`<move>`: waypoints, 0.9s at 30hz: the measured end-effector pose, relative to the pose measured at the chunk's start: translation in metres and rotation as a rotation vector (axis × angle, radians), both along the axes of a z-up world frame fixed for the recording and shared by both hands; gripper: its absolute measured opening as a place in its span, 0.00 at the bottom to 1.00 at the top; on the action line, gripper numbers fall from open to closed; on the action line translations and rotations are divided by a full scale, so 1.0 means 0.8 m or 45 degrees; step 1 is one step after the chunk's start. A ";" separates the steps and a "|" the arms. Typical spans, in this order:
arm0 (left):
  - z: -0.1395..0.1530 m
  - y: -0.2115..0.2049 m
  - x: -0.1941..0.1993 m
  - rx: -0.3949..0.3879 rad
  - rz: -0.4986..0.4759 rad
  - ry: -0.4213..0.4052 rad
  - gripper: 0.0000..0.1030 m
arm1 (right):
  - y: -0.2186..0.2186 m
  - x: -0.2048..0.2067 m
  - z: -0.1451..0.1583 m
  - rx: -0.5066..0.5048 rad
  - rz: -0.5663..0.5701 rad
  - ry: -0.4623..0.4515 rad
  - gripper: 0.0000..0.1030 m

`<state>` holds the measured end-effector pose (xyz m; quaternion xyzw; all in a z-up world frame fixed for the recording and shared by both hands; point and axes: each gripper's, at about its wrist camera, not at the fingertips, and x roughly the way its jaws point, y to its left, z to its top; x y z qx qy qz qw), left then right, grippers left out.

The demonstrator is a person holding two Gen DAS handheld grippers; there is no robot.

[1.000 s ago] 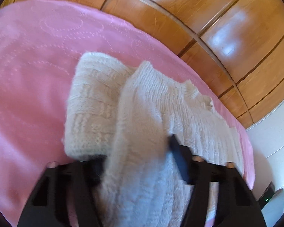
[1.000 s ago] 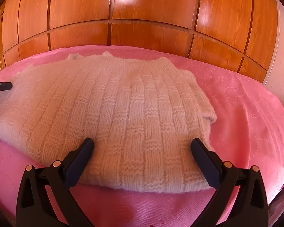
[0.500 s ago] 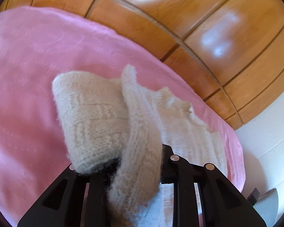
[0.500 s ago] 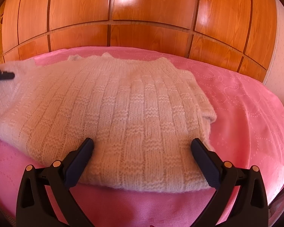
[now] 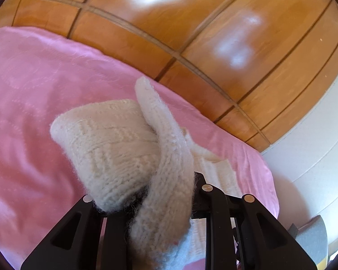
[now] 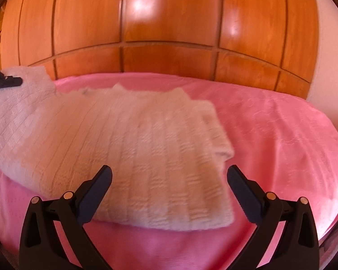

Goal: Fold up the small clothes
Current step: 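Grasp the sweater's folded end with the left gripper and lift it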

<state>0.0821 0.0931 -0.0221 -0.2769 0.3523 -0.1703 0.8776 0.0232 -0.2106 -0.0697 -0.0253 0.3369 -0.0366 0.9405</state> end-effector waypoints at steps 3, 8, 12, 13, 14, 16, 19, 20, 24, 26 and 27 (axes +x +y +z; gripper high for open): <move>0.010 -0.013 0.002 0.004 -0.037 -0.026 0.20 | -0.011 0.008 -0.013 -0.042 -0.088 0.079 0.98; 0.021 -0.037 0.010 0.006 -0.102 -0.054 0.20 | -0.042 0.012 -0.031 0.215 -0.100 0.129 0.98; 0.025 -0.054 0.017 -0.006 -0.140 -0.060 0.20 | -0.047 0.007 -0.019 0.194 -0.068 0.099 0.98; 0.027 -0.058 0.018 -0.005 -0.147 -0.062 0.20 | -0.050 0.003 -0.014 0.176 -0.086 0.069 0.98; 0.028 -0.065 0.019 -0.002 -0.159 -0.064 0.20 | -0.054 0.001 -0.012 0.162 -0.103 0.053 0.98; 0.031 -0.076 0.021 0.002 -0.191 -0.073 0.20 | -0.063 0.001 -0.014 0.117 -0.158 0.069 0.98; 0.035 -0.096 0.023 0.014 -0.237 -0.086 0.20 | -0.077 0.003 -0.030 0.189 -0.180 0.120 0.98; 0.035 -0.100 0.023 0.016 -0.248 -0.088 0.20 | -0.082 0.001 -0.032 0.228 -0.189 0.110 0.98; 0.036 -0.131 0.029 0.041 -0.314 -0.094 0.20 | -0.082 -0.002 -0.033 0.217 -0.179 0.096 0.98; 0.035 -0.150 0.033 0.042 -0.344 -0.092 0.20 | -0.081 -0.001 -0.033 0.237 -0.184 0.095 0.98; 0.035 -0.161 0.035 0.042 -0.361 -0.094 0.20 | -0.081 -0.003 -0.032 0.238 -0.183 0.094 0.98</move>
